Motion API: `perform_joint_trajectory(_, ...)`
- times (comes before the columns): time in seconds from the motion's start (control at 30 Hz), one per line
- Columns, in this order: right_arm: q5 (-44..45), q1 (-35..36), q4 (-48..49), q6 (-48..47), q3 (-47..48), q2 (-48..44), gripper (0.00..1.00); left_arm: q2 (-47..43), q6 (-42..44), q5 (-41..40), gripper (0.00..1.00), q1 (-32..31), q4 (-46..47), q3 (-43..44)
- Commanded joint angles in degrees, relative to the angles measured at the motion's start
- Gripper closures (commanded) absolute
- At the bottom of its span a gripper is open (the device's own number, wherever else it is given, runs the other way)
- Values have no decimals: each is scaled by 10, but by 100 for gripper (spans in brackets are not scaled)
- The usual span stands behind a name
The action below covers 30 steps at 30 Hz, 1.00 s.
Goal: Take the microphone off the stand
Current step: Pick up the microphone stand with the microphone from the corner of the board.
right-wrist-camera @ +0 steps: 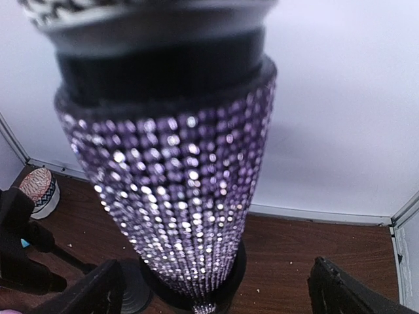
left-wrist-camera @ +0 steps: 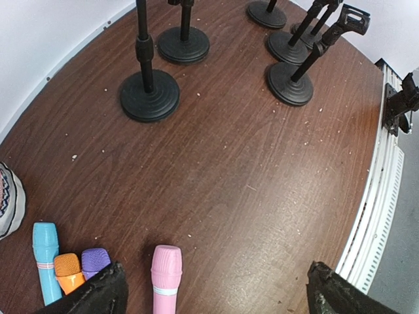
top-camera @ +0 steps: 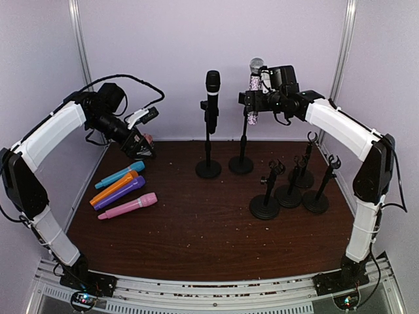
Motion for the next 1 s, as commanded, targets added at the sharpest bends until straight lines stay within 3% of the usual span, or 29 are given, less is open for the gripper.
perform_joint_trajectory(0.0, 7, -11, 6, 3, 2, 16, 0, -22, 6, -5, 2, 6, -3, -2)
perform_joint_trajectory(0.17, -19, -19, 40, 9, -51, -12, 0, -24, 4, -3, 2, 6, -3, 0)
perform_joint_trajectory(0.47, -191, -52, 130, 16, -117, -52, 0, -28, 5, -4, 2, 7, -9, 3)
perform_joint_trajectory(0.73, -280, -68, 163, -14, -133, -57, 0, -30, 7, -4, 2, 8, -11, 6)
perform_joint_trajectory(0.97, -304, -75, 189, -51, -172, -71, 0, -28, 9, -3, 2, 11, -12, 7)
